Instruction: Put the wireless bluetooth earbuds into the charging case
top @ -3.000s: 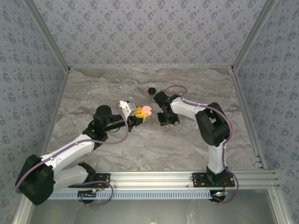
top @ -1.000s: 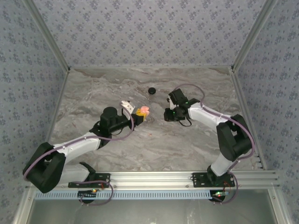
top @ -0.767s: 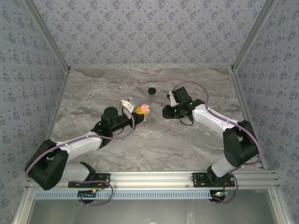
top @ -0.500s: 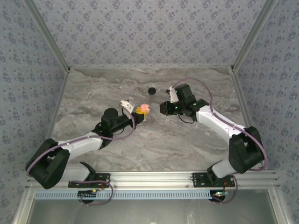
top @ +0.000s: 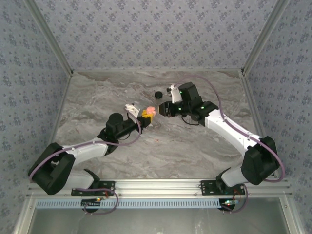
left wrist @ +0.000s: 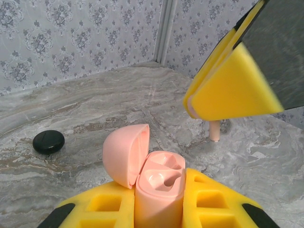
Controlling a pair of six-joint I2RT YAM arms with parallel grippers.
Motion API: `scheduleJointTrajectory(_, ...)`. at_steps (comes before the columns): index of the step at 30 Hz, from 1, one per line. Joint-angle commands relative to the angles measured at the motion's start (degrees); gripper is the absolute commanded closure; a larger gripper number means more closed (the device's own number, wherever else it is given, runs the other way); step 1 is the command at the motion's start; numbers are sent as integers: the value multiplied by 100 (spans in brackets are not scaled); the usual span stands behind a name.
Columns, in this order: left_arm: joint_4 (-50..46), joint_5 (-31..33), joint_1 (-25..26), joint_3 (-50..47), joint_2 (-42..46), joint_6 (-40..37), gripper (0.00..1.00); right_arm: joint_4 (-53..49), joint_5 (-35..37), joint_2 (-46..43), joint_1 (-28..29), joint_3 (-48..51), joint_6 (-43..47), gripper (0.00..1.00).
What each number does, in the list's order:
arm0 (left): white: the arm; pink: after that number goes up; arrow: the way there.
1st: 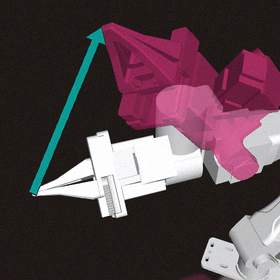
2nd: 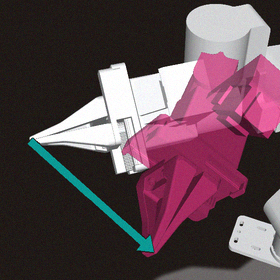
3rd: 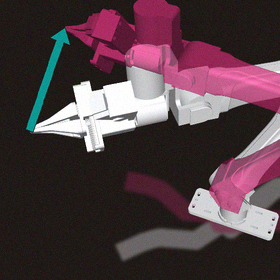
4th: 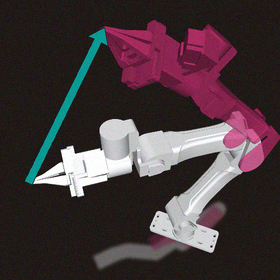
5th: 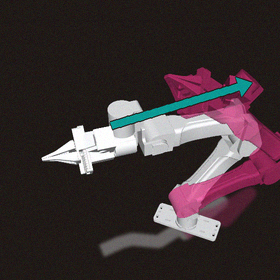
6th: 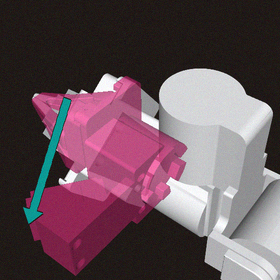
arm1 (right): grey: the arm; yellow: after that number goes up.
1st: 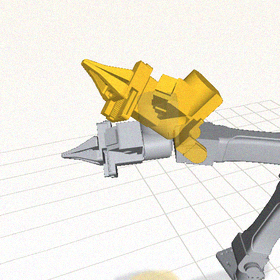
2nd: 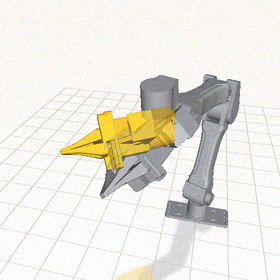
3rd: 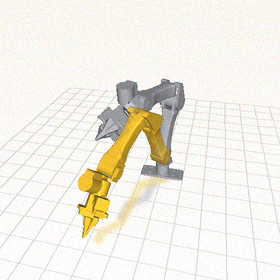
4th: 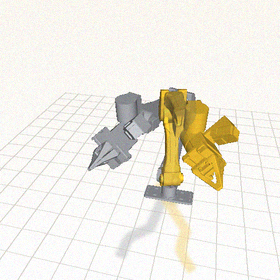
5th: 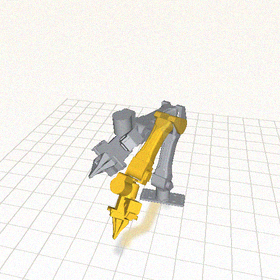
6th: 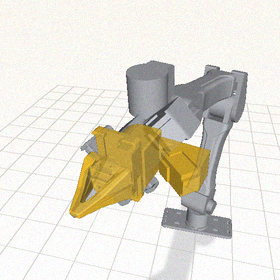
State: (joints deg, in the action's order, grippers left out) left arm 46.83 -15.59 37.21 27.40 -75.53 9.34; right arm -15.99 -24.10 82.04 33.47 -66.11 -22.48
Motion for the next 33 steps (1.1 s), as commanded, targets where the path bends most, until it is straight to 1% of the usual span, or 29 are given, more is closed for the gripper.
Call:
scheduleJointTrajectory(1, 411, -5, 43, -6, -45, 59, 93, 11, -62, -146, 93, -340, 97, 76)
scheduleJointTrajectory(7, 567, -36, 57, -28, -76, 115, 93, 121, -1, -101, 167, -493, 38, 76)
scheduleJointTrajectory(14, 839, -23, 66, -21, -110, 369, 93, 376, 154, -75, 248, -491, -96, 75)
scheduleJointTrajectory(21, 854, 21, 159, 97, -120, 471, 93, 486, 334, -6, 338, -533, -151, 75)
scheduleJointTrajectory(33, 906, 92, 171, 152, -76, 645, 93, 508, 399, 105, 428, -602, -129, 75)
